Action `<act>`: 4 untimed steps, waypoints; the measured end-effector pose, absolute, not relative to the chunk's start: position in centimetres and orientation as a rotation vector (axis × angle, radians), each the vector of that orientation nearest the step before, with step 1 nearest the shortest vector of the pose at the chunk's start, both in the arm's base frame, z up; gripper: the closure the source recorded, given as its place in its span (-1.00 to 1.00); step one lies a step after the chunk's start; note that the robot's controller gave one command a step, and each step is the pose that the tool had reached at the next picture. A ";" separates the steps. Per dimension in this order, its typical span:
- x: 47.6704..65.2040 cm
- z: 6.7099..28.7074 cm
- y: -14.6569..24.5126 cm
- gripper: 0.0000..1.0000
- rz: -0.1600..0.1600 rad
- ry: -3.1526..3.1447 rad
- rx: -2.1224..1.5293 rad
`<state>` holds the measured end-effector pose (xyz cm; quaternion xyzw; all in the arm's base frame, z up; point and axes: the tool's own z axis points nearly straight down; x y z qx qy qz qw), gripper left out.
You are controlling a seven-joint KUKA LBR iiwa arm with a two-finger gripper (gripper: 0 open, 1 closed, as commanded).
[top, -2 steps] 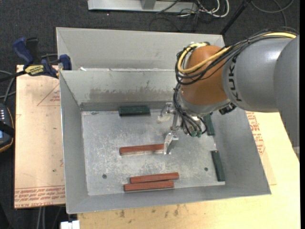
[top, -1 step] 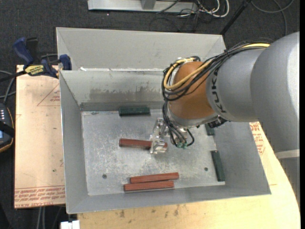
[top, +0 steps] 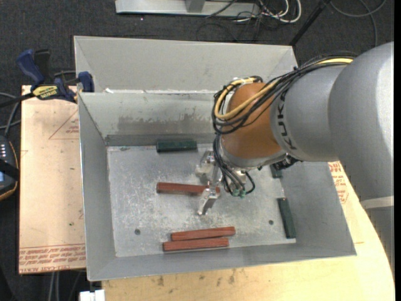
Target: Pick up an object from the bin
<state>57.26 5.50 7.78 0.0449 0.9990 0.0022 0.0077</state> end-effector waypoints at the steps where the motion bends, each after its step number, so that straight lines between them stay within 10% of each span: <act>1: 57.5 8.1 5.5 1.00 0.010 3.116 0.141; 2: 57.3 7.8 5.5 -1.00 0.008 3.123 0.141; 3: 57.5 8.1 5.6 1.00 0.010 3.116 0.141; 4: 57.3 7.8 5.5 -1.00 0.008 3.122 0.141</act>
Offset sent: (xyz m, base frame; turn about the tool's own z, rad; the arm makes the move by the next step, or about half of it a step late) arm 0.0000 0.0000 0.0000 0.0000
